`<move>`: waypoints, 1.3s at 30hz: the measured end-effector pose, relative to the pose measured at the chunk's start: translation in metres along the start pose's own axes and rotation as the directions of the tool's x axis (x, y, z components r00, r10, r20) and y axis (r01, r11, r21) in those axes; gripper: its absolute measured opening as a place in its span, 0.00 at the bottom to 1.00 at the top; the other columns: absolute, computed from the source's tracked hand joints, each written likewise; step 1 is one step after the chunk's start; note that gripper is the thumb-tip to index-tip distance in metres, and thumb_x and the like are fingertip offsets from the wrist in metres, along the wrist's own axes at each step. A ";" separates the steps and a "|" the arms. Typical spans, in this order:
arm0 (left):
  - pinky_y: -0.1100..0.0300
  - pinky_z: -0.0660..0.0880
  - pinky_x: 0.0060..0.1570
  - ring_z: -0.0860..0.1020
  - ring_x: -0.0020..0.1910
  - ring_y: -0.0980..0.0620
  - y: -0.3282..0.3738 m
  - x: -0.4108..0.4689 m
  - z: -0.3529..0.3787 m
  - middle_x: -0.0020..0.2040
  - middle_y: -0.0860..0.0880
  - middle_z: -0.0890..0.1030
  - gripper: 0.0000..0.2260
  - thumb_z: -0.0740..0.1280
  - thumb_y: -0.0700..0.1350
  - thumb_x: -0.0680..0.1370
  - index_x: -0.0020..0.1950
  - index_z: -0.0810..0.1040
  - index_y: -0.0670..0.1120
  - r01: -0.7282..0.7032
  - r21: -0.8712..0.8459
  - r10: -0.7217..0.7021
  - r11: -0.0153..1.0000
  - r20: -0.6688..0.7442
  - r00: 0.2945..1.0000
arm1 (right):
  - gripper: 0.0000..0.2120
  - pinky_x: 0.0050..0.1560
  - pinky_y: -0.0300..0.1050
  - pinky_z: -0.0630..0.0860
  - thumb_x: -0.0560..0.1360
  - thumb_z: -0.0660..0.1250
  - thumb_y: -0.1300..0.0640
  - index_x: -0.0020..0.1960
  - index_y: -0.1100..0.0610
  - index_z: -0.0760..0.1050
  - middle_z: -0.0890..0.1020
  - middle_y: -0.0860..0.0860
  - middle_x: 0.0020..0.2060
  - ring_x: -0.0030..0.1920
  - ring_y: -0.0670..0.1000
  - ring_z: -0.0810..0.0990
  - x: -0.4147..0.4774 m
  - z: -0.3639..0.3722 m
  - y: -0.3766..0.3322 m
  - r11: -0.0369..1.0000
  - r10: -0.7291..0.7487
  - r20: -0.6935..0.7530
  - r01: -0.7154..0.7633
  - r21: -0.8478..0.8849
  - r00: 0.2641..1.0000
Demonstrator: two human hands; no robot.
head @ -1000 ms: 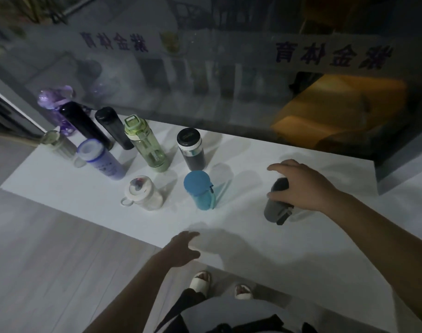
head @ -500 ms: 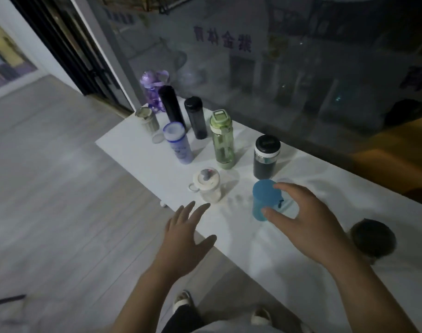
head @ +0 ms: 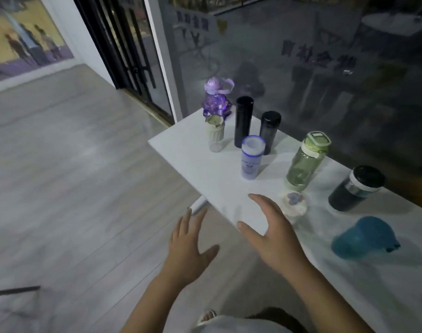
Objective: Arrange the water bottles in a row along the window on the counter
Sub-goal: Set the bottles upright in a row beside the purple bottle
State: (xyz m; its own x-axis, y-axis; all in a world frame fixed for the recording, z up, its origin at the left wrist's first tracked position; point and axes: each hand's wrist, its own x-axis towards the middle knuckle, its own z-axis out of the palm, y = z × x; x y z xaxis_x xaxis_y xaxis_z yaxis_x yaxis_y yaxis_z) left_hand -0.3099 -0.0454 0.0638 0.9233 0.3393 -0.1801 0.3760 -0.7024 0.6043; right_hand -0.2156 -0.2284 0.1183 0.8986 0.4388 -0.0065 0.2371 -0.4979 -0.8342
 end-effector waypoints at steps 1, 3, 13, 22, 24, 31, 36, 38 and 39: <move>0.47 0.51 0.76 0.46 0.79 0.49 -0.012 0.004 -0.010 0.81 0.53 0.46 0.37 0.66 0.60 0.76 0.78 0.47 0.62 0.005 -0.014 -0.005 1.000 -0.008 1.000 | 0.27 0.69 0.41 0.65 0.72 0.71 0.49 0.70 0.46 0.68 0.70 0.40 0.68 0.69 0.41 0.66 0.006 0.012 -0.007 1.000 0.001 0.010 -0.001 0.003 1.000; 0.47 0.51 0.76 0.45 0.79 0.49 -0.033 0.017 -0.028 0.81 0.53 0.46 0.37 0.66 0.60 0.76 0.78 0.47 0.62 0.012 -0.007 -0.012 1.000 -0.014 1.000 | 0.27 0.68 0.38 0.63 0.73 0.71 0.49 0.70 0.46 0.68 0.70 0.39 0.68 0.69 0.39 0.66 0.018 0.030 -0.016 1.000 0.010 0.030 -0.010 -0.002 1.000; 0.43 0.50 0.76 0.43 0.79 0.48 -0.067 0.133 -0.089 0.81 0.53 0.47 0.36 0.67 0.59 0.76 0.76 0.47 0.66 -0.041 -0.029 0.042 0.999 0.044 0.998 | 0.24 0.65 0.38 0.67 0.71 0.72 0.48 0.66 0.43 0.71 0.73 0.36 0.64 0.65 0.36 0.70 0.114 0.062 -0.032 0.997 0.069 -0.065 -0.070 -0.015 0.995; 0.45 0.50 0.76 0.45 0.79 0.44 -0.079 0.277 -0.148 0.81 0.50 0.48 0.37 0.67 0.58 0.76 0.77 0.47 0.63 -0.090 0.190 0.053 0.978 0.192 0.980 | 0.25 0.61 0.41 0.70 0.71 0.73 0.50 0.66 0.49 0.72 0.75 0.45 0.62 0.62 0.48 0.74 0.300 0.065 -0.050 0.994 0.108 -0.215 -0.104 0.031 0.971; 0.46 0.49 0.76 0.46 0.79 0.44 -0.081 0.308 -0.159 0.81 0.50 0.48 0.37 0.66 0.58 0.76 0.77 0.47 0.63 -0.104 0.206 0.060 0.973 0.210 0.976 | 0.27 0.64 0.48 0.70 0.70 0.74 0.52 0.67 0.52 0.71 0.74 0.50 0.65 0.64 0.53 0.73 0.342 0.055 -0.049 0.994 0.083 -0.252 -0.099 -0.053 0.964; 0.44 0.52 0.75 0.49 0.79 0.43 -0.102 0.395 -0.150 0.81 0.48 0.49 0.37 0.67 0.58 0.75 0.78 0.48 0.62 -0.102 0.231 0.026 0.968 0.311 0.950 | 0.43 0.72 0.61 0.62 0.69 0.73 0.45 0.76 0.41 0.53 0.54 0.52 0.77 0.75 0.61 0.56 0.461 0.008 -0.020 0.740 0.306 -0.059 -0.276 -0.613 0.950; 0.42 0.55 0.75 0.50 0.78 0.42 -0.118 0.451 -0.131 0.80 0.47 0.50 0.38 0.68 0.57 0.75 0.78 0.50 0.61 -0.135 0.262 0.016 0.956 0.410 0.912 | 0.40 0.63 0.54 0.72 0.66 0.76 0.55 0.74 0.48 0.63 0.68 0.55 0.70 0.66 0.58 0.71 0.488 0.001 -0.006 0.733 0.423 0.040 -0.316 -0.602 0.905; 0.42 0.55 0.74 0.50 0.78 0.42 -0.124 0.477 -0.124 0.80 0.46 0.50 0.38 0.68 0.57 0.75 0.78 0.49 0.60 -0.169 0.292 0.015 0.941 0.465 0.885 | 0.35 0.59 0.52 0.75 0.65 0.77 0.55 0.69 0.49 0.68 0.72 0.54 0.65 0.61 0.57 0.74 0.492 0.000 -0.006 0.742 0.418 0.018 -0.331 -0.583 0.908; 0.42 0.55 0.74 0.50 0.78 0.41 -0.126 0.490 -0.121 0.80 0.46 0.50 0.38 0.68 0.57 0.74 0.78 0.49 0.60 -0.193 0.305 0.019 0.932 0.491 0.871 | 0.33 0.57 0.52 0.76 0.64 0.77 0.53 0.67 0.49 0.70 0.74 0.53 0.62 0.58 0.56 0.75 0.494 0.000 -0.007 0.743 0.406 -0.006 -0.334 -0.580 0.914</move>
State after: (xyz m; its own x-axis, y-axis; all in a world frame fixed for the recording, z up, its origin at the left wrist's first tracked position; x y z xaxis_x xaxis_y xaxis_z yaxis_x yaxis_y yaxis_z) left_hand 0.0861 0.2849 -0.0068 0.8497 -0.0256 -0.5266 0.1965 -0.9115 0.3613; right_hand 0.2270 -0.0080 0.1206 0.9199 0.1943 -0.3407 0.0905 -0.9503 -0.2978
